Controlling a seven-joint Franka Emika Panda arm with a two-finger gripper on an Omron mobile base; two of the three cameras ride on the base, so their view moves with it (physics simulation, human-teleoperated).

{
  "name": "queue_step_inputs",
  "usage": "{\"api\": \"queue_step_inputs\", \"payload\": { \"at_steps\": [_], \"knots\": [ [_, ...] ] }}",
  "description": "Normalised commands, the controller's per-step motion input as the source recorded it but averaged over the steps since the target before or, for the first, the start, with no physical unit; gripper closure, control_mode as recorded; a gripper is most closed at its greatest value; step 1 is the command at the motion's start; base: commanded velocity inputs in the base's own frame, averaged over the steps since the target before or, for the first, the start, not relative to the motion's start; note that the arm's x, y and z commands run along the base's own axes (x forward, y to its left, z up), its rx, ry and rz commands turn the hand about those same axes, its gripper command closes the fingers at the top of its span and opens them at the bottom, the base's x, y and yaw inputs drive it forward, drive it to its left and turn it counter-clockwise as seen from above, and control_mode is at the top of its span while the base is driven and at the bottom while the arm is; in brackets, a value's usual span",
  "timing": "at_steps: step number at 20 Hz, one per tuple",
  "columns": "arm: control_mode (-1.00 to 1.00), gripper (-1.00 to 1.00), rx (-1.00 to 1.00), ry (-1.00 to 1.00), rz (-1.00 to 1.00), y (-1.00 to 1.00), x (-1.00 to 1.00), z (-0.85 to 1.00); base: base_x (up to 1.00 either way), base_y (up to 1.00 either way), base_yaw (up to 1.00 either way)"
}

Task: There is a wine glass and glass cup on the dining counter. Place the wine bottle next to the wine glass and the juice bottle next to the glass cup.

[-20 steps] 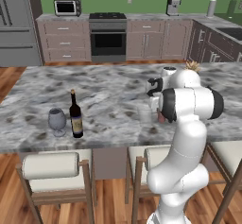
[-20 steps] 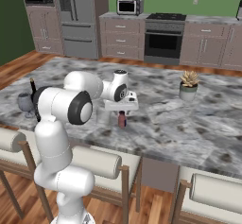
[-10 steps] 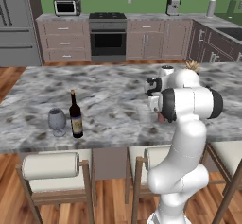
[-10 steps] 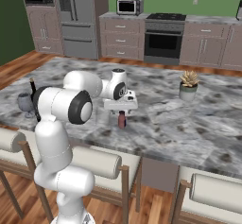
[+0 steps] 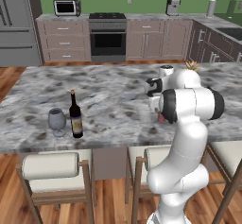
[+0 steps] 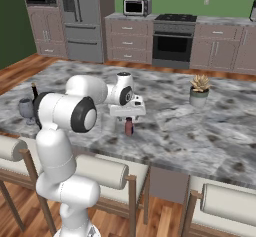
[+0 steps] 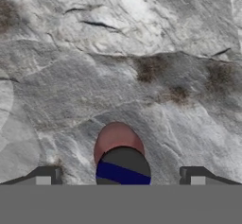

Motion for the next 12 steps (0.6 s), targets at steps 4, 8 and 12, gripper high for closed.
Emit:
{"api": "queue_step_inputs", "payload": {
  "at_steps": [4,8,12],
  "knots": [
    [-1.00,-1.00,-0.02,0.00,0.00,0.00,-0.24,-0.21,0.00,0.00,0.00],
    [-1.00,-1.00,0.00,0.00,0.00,0.04,-0.18,-0.15,0.00,0.00,0.00],
    [-1.00,-1.00,0.00,0.00,0.00,0.05,-0.19,-0.07,0.00,0.00,0.00]
  ]
}}
